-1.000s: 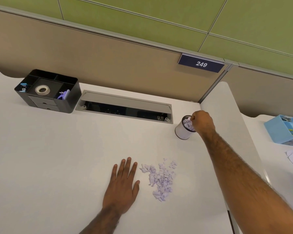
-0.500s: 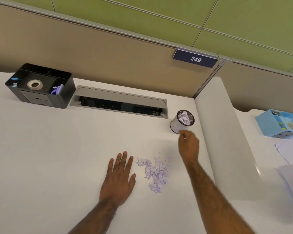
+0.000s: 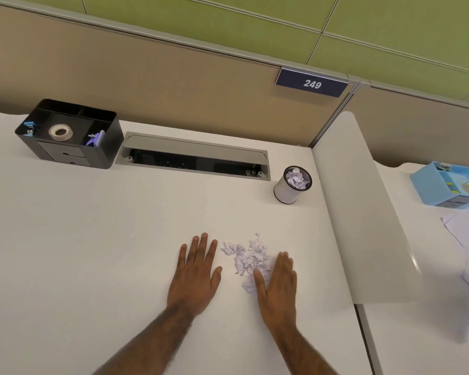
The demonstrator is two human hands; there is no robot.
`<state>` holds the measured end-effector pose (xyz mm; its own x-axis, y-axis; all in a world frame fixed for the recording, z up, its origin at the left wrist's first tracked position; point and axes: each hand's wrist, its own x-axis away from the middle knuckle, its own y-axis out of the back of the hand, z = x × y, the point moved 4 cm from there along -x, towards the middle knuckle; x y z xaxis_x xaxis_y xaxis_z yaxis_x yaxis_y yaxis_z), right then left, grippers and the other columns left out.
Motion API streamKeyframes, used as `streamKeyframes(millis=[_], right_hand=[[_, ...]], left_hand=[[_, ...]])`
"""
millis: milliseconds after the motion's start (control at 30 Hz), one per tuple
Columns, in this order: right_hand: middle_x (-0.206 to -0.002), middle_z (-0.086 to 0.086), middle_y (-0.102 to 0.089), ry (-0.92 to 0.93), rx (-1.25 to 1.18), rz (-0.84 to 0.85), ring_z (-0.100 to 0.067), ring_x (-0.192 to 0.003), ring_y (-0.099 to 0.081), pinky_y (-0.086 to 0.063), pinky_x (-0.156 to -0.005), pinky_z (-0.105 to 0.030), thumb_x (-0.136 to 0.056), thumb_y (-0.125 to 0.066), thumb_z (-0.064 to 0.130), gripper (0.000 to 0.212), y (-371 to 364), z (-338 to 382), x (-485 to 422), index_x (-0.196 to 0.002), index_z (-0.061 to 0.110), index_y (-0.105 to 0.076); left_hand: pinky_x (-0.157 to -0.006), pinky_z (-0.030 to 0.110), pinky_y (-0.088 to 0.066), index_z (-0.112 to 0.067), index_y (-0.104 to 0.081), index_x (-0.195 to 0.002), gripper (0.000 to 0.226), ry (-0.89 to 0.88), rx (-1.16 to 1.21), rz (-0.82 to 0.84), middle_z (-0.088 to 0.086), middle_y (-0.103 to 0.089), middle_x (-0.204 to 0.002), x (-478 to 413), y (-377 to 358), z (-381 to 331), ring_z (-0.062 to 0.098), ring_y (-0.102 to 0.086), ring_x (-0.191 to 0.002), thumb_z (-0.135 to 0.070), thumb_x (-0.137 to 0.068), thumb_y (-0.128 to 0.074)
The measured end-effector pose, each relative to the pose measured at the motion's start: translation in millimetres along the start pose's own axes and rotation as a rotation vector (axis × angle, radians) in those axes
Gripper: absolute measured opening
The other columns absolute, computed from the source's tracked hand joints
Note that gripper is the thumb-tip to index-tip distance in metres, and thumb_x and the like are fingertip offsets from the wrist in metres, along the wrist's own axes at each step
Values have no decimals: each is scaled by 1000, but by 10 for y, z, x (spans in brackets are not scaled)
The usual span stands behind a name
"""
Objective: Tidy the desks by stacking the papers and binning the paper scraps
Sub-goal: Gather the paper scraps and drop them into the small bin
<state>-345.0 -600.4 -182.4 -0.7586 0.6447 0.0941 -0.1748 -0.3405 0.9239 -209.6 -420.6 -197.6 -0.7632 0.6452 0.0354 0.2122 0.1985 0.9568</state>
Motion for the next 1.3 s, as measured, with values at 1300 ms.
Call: streamKeyframes(millis=[1300], right_hand=[[-148,-11,-48,377,169,227,-31,-137,-44,-38,-114,-46,-101,-20,40,58,278,451,-697,-136,8,-53]], left_hand=[[-126,52,-15,-17,-19,-162,68,124,-39,-12,10,-8,-171,80,82,214,30,-11,-158,-47,-101,-20]])
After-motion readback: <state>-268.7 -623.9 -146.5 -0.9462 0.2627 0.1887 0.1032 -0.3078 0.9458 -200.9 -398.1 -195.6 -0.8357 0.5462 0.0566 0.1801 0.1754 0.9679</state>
